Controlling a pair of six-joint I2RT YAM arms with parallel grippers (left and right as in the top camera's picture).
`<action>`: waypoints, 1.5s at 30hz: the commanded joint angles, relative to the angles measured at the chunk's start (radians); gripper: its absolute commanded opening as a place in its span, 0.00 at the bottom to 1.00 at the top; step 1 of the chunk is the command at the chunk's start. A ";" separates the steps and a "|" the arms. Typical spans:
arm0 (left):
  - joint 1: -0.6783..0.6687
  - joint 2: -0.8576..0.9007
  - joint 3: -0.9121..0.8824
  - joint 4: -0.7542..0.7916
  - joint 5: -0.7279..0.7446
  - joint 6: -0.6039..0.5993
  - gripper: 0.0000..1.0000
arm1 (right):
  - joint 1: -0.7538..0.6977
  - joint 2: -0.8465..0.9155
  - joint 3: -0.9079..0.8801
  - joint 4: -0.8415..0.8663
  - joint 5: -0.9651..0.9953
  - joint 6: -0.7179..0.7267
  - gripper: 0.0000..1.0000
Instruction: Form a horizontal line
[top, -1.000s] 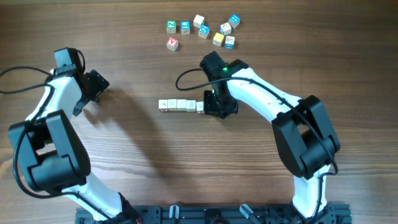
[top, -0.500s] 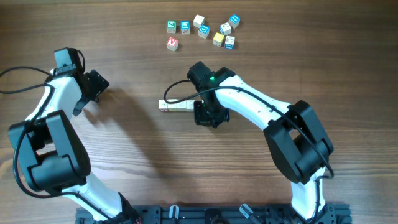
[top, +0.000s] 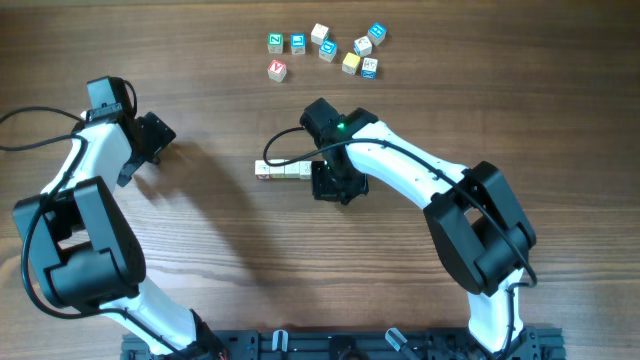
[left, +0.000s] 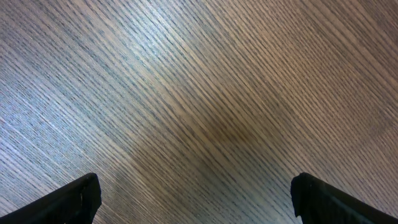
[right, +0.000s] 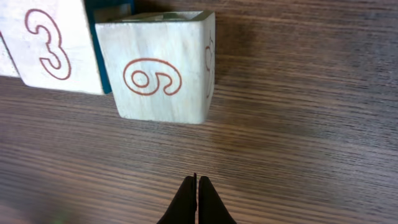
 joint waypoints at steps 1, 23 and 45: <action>-0.001 0.007 -0.003 0.000 0.001 -0.009 1.00 | 0.017 0.006 -0.004 0.010 0.065 0.008 0.04; -0.001 0.007 -0.003 0.000 0.001 -0.009 1.00 | 0.021 0.006 -0.004 0.112 0.085 0.008 0.05; -0.001 0.007 -0.003 0.000 0.001 -0.009 1.00 | 0.021 0.006 -0.004 0.165 0.086 0.007 0.05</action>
